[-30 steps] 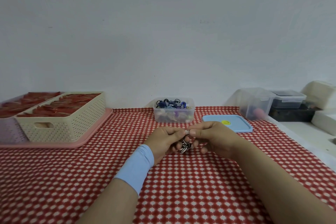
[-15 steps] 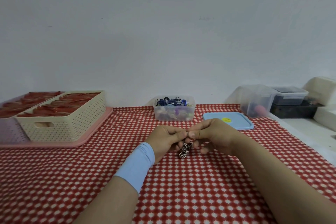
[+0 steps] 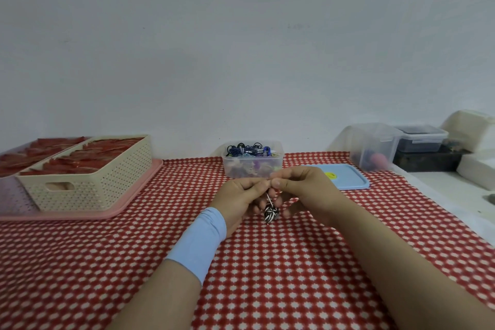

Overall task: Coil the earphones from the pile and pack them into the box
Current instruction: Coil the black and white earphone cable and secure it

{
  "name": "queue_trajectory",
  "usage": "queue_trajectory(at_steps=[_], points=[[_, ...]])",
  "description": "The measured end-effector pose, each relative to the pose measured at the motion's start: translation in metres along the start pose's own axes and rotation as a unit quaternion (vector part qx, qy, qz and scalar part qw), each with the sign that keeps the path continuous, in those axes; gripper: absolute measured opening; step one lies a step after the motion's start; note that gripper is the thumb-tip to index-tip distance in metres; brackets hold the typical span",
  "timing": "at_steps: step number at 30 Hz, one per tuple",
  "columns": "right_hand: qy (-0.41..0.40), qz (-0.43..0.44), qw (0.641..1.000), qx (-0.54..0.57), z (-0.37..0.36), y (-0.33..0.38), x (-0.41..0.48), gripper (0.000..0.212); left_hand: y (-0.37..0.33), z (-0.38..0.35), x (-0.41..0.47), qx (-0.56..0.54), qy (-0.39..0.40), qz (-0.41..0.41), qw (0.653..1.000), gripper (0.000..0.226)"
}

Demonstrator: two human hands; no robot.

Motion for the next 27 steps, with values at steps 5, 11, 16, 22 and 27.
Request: queue_trajectory(at_steps=[5,11,16,22,27], points=[[-0.003,0.024,0.998,-0.05,0.0,0.004,-0.002,0.01,0.003,0.005,-0.002,-0.012,-0.044,0.018,0.999,0.014],[0.021,0.0,0.997,-0.075,0.002,0.002,-0.003,0.011,0.003,0.007,-0.004,0.018,-0.028,0.028,0.999,0.013],[0.072,-0.087,0.993,-0.04,0.004,-0.008,-0.005,0.013,-0.001,0.009,-0.005,0.082,0.005,0.034,0.996,0.013],[0.086,-0.119,0.988,-0.038,0.004,-0.01,-0.004,0.009,-0.004,0.004,-0.005,0.092,0.019,0.016,0.995,0.008],[0.098,-0.114,0.988,-0.019,0.004,-0.01,-0.004,0.008,-0.008,-0.001,-0.006,0.057,0.034,0.003,0.998,0.01]])
Point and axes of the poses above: each hand's wrist, its own x-axis towards the middle knuckle, its own z-axis out of the back of the hand, y = z × x, the point moved 5 cm from there along x, towards the middle knuckle, and after that the axes turned 15 degrees about y, right-handed, at the moved point
